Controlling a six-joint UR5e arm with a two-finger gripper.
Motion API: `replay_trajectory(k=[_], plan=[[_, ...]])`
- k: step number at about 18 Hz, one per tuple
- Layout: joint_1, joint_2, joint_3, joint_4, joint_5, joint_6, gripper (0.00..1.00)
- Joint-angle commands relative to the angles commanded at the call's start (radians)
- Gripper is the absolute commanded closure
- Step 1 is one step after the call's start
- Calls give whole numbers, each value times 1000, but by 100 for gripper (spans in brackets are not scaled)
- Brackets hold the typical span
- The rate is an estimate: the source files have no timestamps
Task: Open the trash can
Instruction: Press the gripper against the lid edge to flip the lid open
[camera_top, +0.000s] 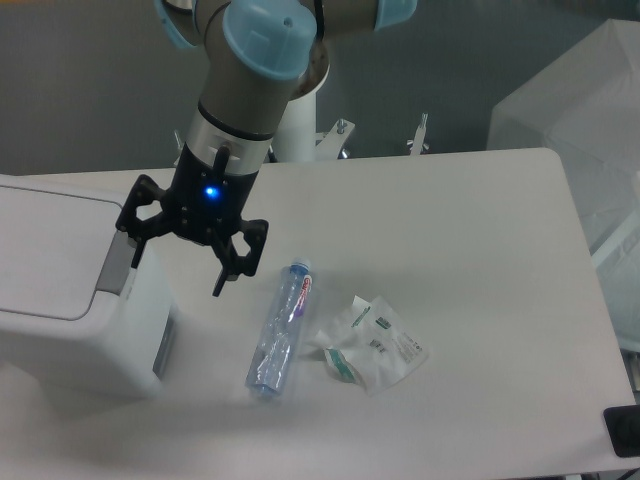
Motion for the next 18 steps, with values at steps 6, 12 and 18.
replay_trajectory(k=[6,12,18], plan=[[-14,-11,-2,2,8,2,0],[-28,-18,-8,3,9,0,0],[-28,-21,-12,5,9,2,0]])
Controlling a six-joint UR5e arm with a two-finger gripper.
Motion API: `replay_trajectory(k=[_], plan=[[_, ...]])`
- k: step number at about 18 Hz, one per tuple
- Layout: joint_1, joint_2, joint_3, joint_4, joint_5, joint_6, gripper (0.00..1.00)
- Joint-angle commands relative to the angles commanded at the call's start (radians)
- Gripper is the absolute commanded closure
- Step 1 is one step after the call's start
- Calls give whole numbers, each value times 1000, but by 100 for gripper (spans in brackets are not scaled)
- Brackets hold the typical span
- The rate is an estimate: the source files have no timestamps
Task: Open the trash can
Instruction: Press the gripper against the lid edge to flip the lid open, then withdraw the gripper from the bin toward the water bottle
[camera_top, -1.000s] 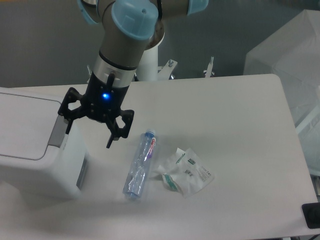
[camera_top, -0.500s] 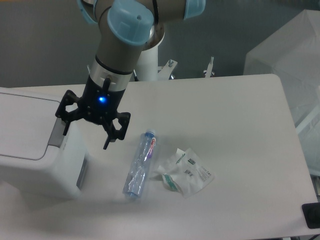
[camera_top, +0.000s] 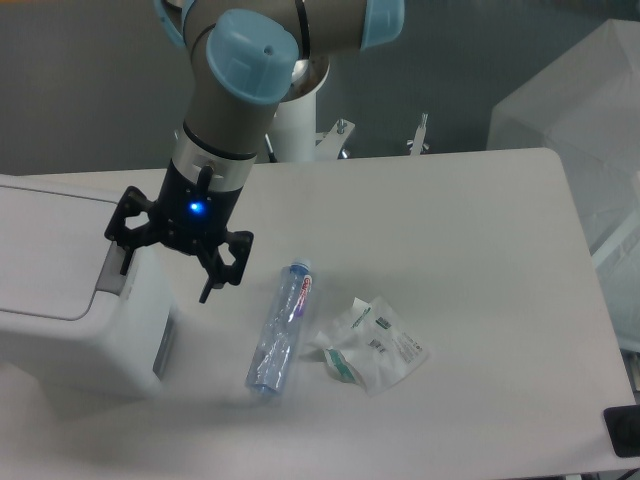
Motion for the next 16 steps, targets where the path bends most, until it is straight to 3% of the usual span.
replay_trajectory(k=[16], plan=[[3,2,20,2,0,11,0]])
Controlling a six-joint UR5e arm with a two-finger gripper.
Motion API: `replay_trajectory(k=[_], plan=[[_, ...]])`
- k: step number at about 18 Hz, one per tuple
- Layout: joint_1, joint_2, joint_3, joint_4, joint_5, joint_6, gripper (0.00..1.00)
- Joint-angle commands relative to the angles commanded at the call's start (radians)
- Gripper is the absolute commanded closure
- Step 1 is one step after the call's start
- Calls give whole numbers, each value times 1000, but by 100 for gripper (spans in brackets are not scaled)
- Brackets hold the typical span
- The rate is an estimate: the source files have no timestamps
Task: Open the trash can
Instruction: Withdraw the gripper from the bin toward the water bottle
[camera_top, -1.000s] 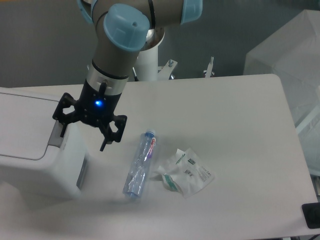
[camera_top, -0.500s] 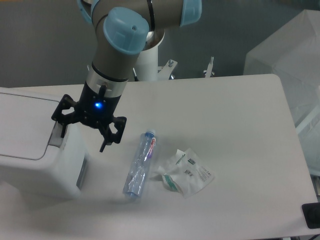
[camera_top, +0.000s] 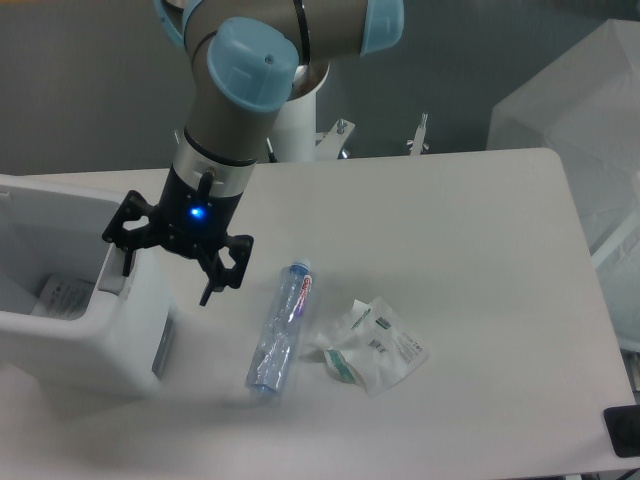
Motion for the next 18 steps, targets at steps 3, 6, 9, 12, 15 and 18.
replay_trajectory(k=[3,6,9,12,15,18], plan=[[12,-3,23,6,0,8,0],[87,0,43,8,9,43,0],[150,-6,51,15,20,138,0],[245,-27,23,18,99,248,0],[308,-80,35,28,185,391,0],[314,-132,69,70,239,437,0]])
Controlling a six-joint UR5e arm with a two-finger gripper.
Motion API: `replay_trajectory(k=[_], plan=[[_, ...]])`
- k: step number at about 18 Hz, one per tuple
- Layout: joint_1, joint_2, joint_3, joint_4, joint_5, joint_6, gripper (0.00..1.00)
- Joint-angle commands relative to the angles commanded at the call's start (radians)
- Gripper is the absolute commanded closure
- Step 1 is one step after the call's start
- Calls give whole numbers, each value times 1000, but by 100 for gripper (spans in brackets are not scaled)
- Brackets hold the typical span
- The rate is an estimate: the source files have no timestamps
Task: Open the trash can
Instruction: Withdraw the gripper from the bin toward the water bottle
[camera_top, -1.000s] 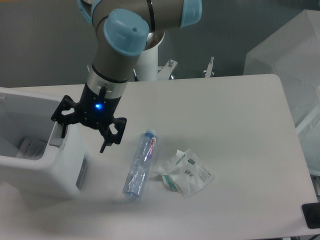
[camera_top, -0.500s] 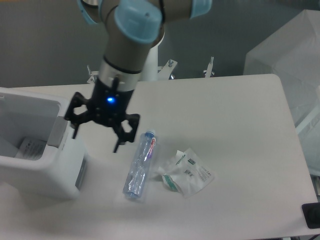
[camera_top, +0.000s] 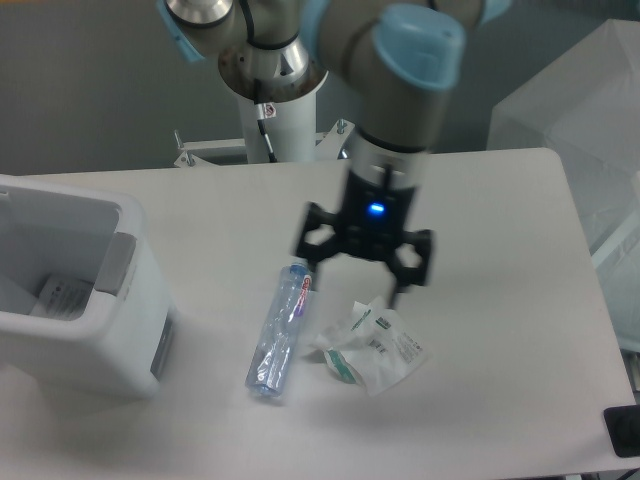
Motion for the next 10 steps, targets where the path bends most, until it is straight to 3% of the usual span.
replay_trajectory(k=[4,8,10], plan=[[-2,-71,32,-1,137,119,0],[11,-94,22,0,166,284,0],[11,-101,19,0,189,302,0]])
